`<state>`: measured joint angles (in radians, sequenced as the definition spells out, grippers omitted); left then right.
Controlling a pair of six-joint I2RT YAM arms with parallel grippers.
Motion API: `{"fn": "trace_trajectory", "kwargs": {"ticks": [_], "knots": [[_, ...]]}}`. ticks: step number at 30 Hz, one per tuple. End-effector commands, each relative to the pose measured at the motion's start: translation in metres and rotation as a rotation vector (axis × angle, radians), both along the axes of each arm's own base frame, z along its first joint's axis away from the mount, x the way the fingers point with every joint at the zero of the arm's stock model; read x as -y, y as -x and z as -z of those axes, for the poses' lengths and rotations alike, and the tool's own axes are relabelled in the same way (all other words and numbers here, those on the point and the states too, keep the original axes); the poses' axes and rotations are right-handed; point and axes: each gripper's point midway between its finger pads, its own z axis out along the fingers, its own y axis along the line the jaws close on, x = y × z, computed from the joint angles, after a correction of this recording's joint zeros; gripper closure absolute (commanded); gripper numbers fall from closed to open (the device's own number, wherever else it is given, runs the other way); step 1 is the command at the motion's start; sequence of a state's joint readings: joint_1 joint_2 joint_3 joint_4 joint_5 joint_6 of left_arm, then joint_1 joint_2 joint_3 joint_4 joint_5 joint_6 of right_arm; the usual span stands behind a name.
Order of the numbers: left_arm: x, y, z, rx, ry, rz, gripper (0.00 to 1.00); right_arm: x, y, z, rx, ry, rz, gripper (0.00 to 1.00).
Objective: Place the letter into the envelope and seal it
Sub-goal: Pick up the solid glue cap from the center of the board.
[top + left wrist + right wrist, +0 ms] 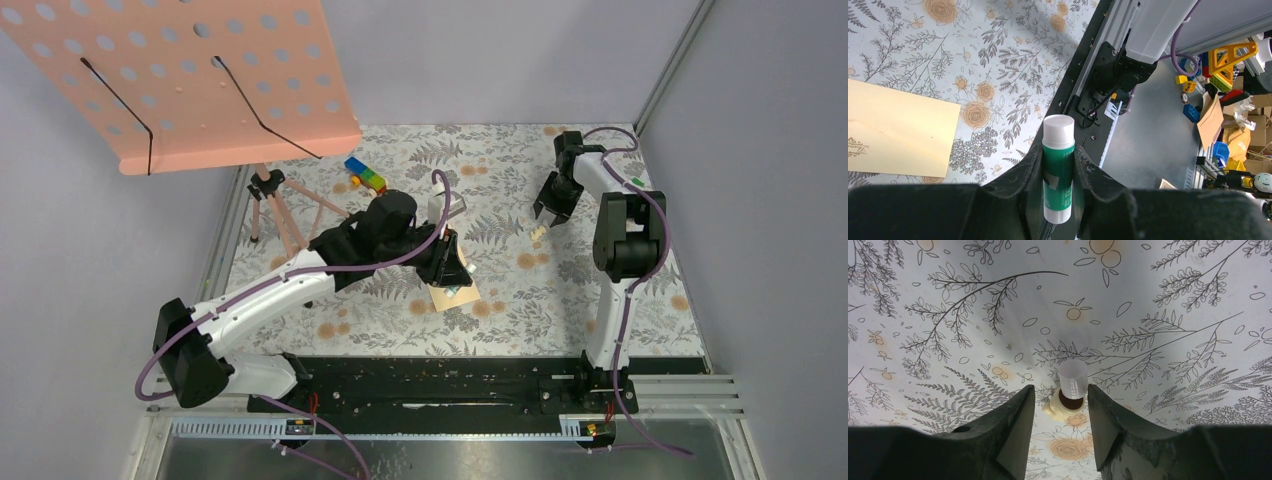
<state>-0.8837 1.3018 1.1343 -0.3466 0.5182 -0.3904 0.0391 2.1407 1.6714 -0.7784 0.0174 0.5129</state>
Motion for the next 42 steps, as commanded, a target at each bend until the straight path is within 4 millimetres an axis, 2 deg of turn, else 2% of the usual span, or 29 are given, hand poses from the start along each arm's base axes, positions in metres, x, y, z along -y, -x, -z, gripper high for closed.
{"fn": "trace_trajectory", "kwargs": {"ticks": [1, 16, 26, 42], "knots": [[0.007, -0.006, -0.023, 0.065, 0.051, 0.007, 1.00, 0.001, 0.000, -0.004, -0.019, 0.000, -0.002, 0.50], [0.007, -0.006, -0.019, 0.059, 0.040, 0.007, 1.00, 0.002, 0.002, -0.005, -0.050, 0.004, 0.008, 0.47], [0.002, -0.007, -0.021, 0.087, 0.042, -0.011, 1.00, 0.007, 0.007, -0.006, -0.068, 0.042, 0.053, 0.50], [-0.006, -0.010, -0.024, 0.141, 0.036, -0.022, 1.00, 0.009, 0.002, -0.009, -0.093, 0.084, 0.048, 0.51]]}}
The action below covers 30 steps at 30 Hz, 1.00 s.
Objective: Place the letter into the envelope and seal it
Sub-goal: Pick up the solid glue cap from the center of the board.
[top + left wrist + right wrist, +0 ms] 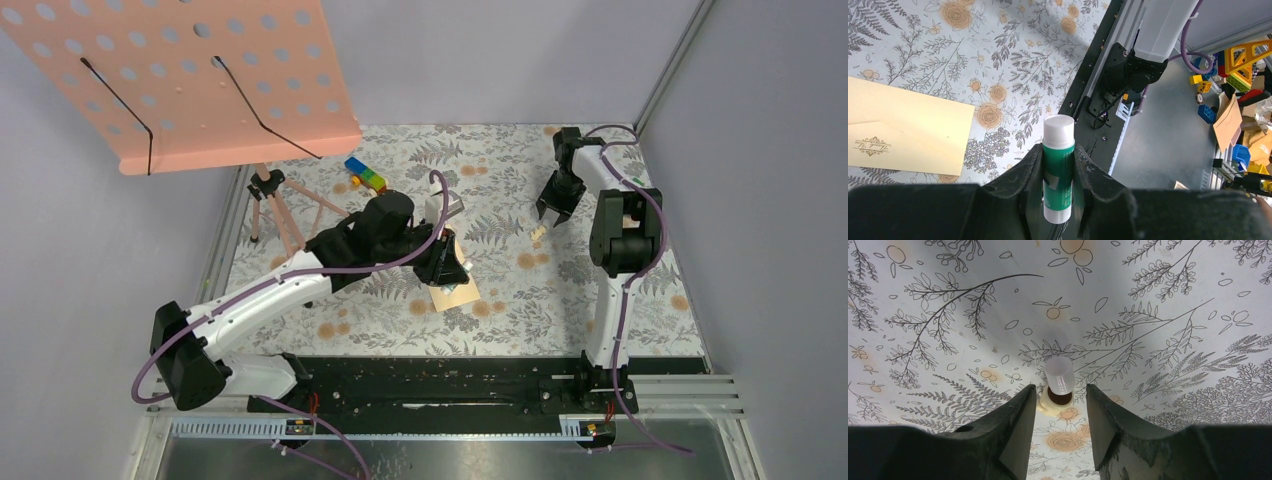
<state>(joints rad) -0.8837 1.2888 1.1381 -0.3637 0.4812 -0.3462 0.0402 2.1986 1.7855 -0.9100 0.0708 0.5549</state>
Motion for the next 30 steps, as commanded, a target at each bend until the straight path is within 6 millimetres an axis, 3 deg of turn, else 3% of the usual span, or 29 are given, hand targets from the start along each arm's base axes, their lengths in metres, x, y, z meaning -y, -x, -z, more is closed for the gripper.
{"fn": "trace_trajectory", "kwargs": {"ticks": [1, 9, 20, 30], "knots": [[-0.002, -0.004, -0.023, 0.089, 0.050, -0.006, 1.00, 0.002, 0.000, -0.005, -0.027, 0.037, -0.006, 0.51], [-0.005, -0.003, -0.016, 0.088, 0.036, -0.005, 1.00, 0.001, -0.001, -0.006, -0.042, 0.043, -0.024, 0.50], [0.001, -0.008, -0.032, 0.115, 0.074, -0.014, 1.00, 0.001, 0.004, -0.006, -0.071, 0.051, -0.040, 0.50], [0.006, -0.008, -0.034, 0.106, 0.084, 0.000, 1.00, 0.000, 0.003, -0.008, -0.103, 0.065, -0.055, 0.47]]}}
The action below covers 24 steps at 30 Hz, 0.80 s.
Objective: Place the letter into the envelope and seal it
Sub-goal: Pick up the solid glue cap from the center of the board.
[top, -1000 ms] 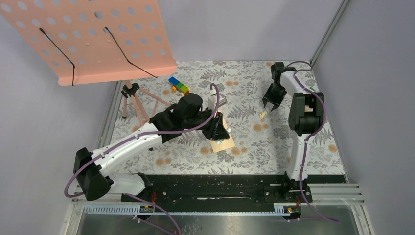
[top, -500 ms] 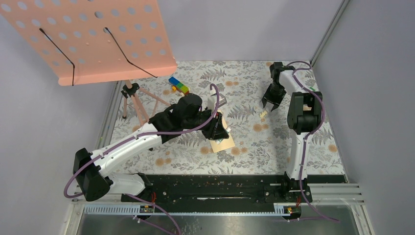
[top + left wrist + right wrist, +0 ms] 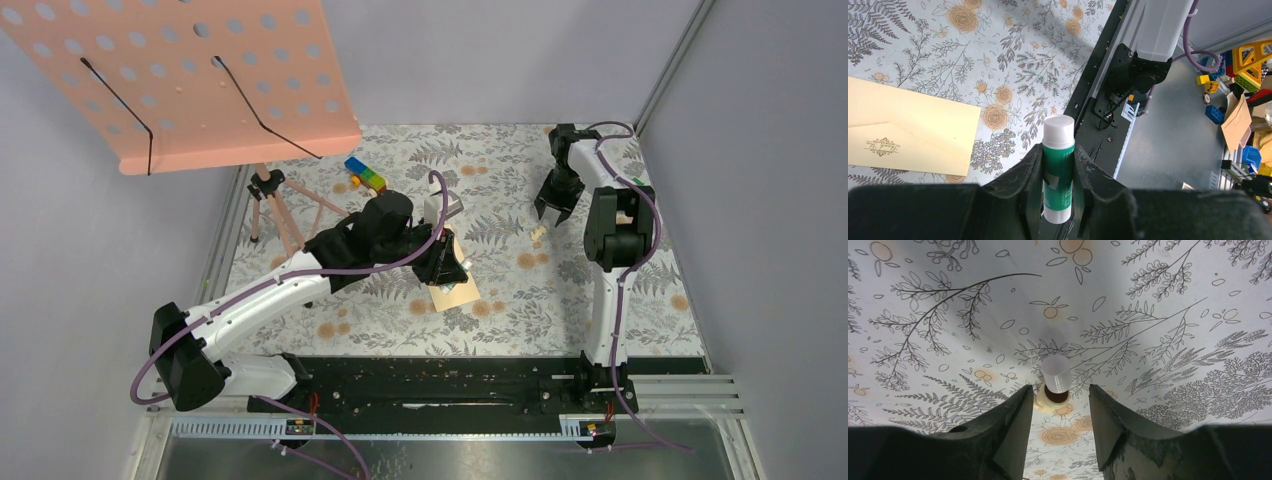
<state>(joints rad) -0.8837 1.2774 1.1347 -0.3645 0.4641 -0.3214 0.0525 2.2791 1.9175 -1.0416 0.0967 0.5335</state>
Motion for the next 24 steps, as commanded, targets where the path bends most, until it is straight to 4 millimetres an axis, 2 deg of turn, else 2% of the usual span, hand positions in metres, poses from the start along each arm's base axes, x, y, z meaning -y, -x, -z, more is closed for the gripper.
{"fn": "trace_trajectory", "kwargs": {"ticks": [1, 8, 10, 14, 19, 21, 24], "knots": [[0.009, -0.006, -0.032, 0.072, 0.087, 0.005, 1.00, 0.000, 0.001, -0.008, -0.022, 0.033, -0.027, 0.47], [0.011, -0.006, -0.033, 0.060, 0.095, 0.009, 1.00, -0.003, -0.001, -0.008, -0.024, 0.020, -0.029, 0.45], [0.011, -0.006, -0.032, 0.060, 0.094, 0.007, 1.00, -0.002, -0.001, -0.010, -0.027, 0.022, -0.038, 0.42], [0.009, -0.005, -0.033, 0.063, 0.096, 0.005, 1.00, 0.010, -0.005, -0.037, 0.044, 0.083, -0.035, 0.28], [0.008, -0.004, -0.030, 0.056, 0.095, 0.005, 1.00, 0.017, -0.011, -0.083, 0.166, 0.107, 0.003, 0.22], [0.009, -0.003, -0.030, 0.049, 0.098, 0.009, 1.00, 0.011, -0.011, -0.091, 0.202, 0.074, 0.057, 0.22], [0.011, -0.001, -0.031, 0.037, 0.109, 0.014, 1.00, -0.001, -0.013, -0.092, 0.313, -0.007, 0.201, 0.21]]}}
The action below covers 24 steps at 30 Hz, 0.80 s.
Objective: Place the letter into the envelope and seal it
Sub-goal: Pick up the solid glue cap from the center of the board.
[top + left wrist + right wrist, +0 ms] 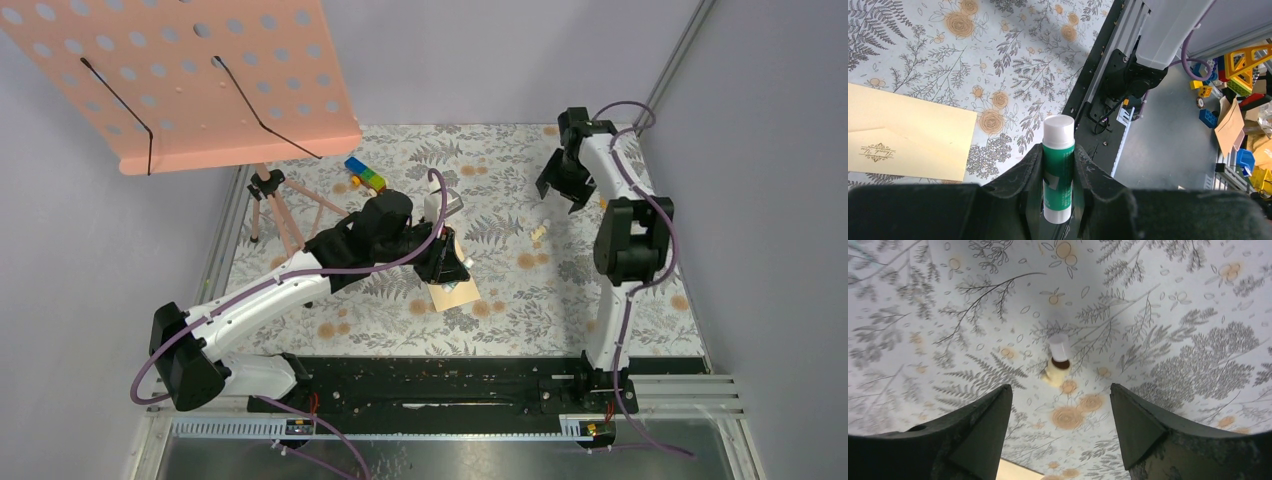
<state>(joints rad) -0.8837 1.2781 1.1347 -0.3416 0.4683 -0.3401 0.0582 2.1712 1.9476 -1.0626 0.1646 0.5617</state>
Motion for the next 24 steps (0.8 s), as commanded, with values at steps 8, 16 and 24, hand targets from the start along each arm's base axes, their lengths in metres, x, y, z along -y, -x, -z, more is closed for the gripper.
{"fn": "trace_trajectory", "kwargs": {"ticks": [8, 16, 24], "knots": [[0.005, 0.001, -0.028, 0.045, 0.091, 0.011, 1.00, -0.008, -0.006, -0.032, 0.322, -0.110, 0.357, 0.16], [0.006, 0.002, -0.028, 0.032, 0.094, 0.012, 1.00, -0.026, 0.014, 0.022, 0.158, -0.211, 0.541, 0.18], [0.004, 0.001, -0.023, 0.038, 0.077, 0.004, 1.00, -0.010, 0.024, 0.041, 0.125, -0.111, 0.622, 0.25]]}}
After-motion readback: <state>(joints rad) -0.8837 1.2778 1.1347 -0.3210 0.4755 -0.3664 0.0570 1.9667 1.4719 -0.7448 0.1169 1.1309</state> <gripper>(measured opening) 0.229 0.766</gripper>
